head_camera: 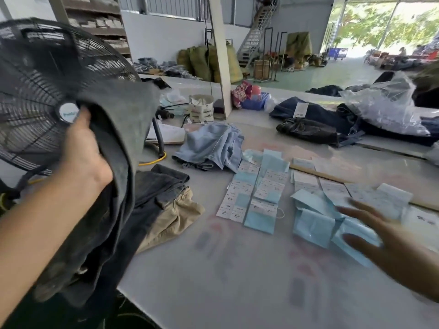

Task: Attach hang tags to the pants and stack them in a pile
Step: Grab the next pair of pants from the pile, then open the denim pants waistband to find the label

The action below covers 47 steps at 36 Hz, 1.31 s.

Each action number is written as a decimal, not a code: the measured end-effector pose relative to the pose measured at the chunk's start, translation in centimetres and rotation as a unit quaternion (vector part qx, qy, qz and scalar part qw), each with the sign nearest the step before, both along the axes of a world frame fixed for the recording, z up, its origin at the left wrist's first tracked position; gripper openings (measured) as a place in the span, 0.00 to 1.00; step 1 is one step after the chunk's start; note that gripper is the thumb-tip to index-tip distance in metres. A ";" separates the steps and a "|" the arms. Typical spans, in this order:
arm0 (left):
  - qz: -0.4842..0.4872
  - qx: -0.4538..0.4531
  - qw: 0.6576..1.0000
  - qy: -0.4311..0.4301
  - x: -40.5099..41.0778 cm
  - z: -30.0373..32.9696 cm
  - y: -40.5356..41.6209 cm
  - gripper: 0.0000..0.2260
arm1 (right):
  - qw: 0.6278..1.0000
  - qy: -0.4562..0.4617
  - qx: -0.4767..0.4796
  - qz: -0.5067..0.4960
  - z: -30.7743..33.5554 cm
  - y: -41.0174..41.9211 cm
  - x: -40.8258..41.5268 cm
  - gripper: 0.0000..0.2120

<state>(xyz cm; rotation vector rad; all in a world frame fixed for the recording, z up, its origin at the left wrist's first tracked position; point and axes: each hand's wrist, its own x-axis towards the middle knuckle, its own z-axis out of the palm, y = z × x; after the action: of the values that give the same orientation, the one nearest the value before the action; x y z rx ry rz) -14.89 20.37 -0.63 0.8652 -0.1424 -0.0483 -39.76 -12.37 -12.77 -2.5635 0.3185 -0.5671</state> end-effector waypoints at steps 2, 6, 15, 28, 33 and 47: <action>-0.035 0.020 0.999 -0.033 -2.0 1.6 -1.4 0.20 | 0.985 0.070 0.115 0.104 2.6 4.2 2.7 0.26; -0.129 0.056 0.988 -0.068 -6.5 3.1 -5.4 0.22 | 0.907 0.088 0.290 0.291 4.5 14.0 7.3 0.52; -0.486 0.244 0.818 -0.189 -13.8 -0.3 -15.1 0.17 | 0.816 -0.240 0.518 0.091 3.4 13.2 3.8 0.27; -0.350 0.341 0.855 -0.173 -10.0 -3.4 -18.4 0.30 | 0.769 -0.303 0.562 -0.029 13.2 1.9 -3.8 0.21; -0.554 0.192 0.810 -0.009 -10.9 -9.8 -15.9 0.21 | 0.880 -0.166 0.445 -0.016 18.3 -3.0 -3.2 0.08; -0.701 0.456 0.547 0.043 -13.4 -20.8 -10.4 0.18 | 0.936 0.337 -0.099 0.022 -4.5 -3.7 4.5 0.23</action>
<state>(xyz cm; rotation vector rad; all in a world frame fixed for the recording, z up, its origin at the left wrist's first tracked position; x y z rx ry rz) -28.29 9.98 -21.43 1.5790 -0.7508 -1.8565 -35.21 -16.11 -17.23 -2.8822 0.4463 0.3434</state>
